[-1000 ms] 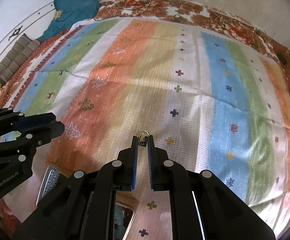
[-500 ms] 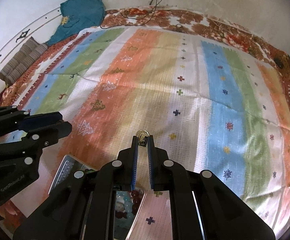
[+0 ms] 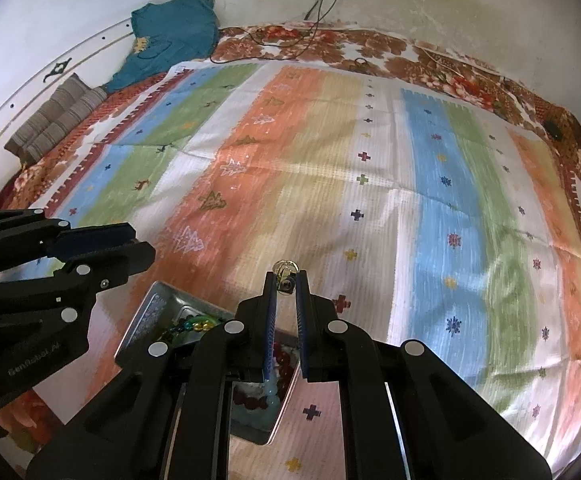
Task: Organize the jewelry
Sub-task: 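Carry both rings over the silver tin, then open the left tool over the tin while the right tool opens to drop its ring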
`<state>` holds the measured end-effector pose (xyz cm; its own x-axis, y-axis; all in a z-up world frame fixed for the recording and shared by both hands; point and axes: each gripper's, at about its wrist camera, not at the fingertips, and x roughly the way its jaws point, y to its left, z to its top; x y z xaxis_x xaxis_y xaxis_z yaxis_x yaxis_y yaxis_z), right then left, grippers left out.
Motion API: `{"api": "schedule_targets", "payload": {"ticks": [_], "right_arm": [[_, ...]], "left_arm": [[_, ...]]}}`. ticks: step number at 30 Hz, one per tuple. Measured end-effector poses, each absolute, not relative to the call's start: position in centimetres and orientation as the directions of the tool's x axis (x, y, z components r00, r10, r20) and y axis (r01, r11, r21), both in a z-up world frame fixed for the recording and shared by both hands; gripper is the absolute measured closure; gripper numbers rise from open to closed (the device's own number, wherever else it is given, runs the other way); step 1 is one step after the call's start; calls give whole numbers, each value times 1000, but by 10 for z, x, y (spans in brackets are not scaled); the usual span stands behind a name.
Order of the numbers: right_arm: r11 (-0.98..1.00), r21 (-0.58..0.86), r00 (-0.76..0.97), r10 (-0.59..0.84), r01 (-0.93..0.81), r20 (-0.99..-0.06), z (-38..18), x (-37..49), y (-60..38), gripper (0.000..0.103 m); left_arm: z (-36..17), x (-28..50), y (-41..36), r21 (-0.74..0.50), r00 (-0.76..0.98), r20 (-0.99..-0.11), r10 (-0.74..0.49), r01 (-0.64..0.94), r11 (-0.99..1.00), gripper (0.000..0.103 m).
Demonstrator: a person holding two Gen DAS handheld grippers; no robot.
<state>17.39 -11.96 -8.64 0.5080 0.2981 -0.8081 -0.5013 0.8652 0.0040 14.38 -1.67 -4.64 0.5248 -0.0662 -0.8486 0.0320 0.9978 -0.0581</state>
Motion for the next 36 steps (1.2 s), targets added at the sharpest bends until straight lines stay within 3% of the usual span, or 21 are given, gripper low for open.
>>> {"api": "schedule_targets", "payload": {"ticks": [24,25,28,36], "right_arm": [[831,94,458,393,-549,-797,-85,134,-127,92],[833,91,458,388,-546,-800,-85,133,-128,91],[838,102,466,394,-536,-793,-83,130,-134,67],[840,103,482,401,-532,-779,-79,116,-142,66]], "left_arm": [[-40,114,-18,-117,530,-842,-104,8,993,80],[-40,113,-17,-115,530,-842,-100,4,993,80],[-39,109,-14,-112,536,-840,-86,-15,994,76],[-36,90,-8,-120,546,-834,-77,-43,992,69]]}}
